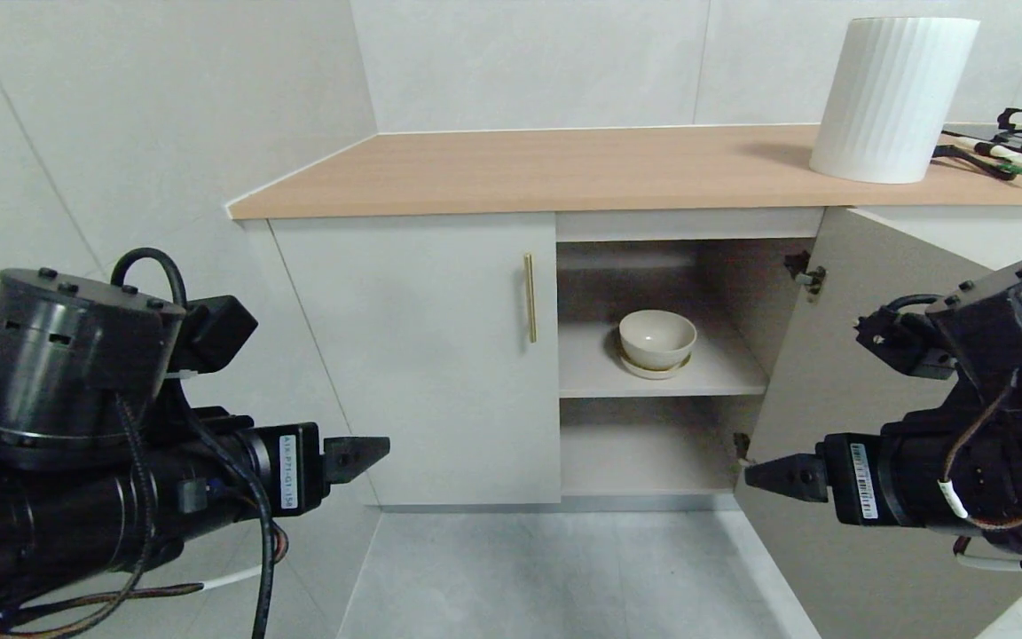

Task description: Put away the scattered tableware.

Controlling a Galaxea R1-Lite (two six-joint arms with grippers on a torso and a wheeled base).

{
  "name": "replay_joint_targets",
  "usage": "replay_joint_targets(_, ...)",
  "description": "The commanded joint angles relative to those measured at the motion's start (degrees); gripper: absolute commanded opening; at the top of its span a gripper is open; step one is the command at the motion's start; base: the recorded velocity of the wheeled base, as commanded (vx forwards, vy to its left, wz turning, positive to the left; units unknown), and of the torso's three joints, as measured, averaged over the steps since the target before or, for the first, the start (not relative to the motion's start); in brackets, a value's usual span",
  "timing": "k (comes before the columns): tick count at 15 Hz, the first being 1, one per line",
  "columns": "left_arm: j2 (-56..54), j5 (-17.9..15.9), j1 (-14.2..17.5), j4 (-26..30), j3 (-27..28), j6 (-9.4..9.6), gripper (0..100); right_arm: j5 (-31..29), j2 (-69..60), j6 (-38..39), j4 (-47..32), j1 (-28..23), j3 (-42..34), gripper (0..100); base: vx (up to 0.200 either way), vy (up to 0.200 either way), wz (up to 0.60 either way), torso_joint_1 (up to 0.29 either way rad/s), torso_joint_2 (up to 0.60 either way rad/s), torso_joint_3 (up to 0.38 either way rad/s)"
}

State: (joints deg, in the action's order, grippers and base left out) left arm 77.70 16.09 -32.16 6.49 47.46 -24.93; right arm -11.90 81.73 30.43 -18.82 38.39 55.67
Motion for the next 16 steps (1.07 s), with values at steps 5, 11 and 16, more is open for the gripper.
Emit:
replay_joint_targets(5,0.4,0.1,0.0,0.0,0.0,-0.03,100,-0.3,0.0,0.0,0.0,0.1,-0.1,100,-0.12,0.0,0.0,0.003,0.0,-0.002)
replay_joint_targets(11,0.4,0.1,0.0,0.0,0.0,-0.03,100,-0.3,0.0,0.0,0.0,0.1,-0.1,100,0.0,0.0,0.0,0.0,0.0,0.0)
replay_joint_targets(16,0.5,0.2,0.0,0.0,0.0,0.06,100,-0.5,-0.7,-1.2,-0.1,0.1,-0.6,100,0.0,0.0,0.0,0.0,0.0,0.0)
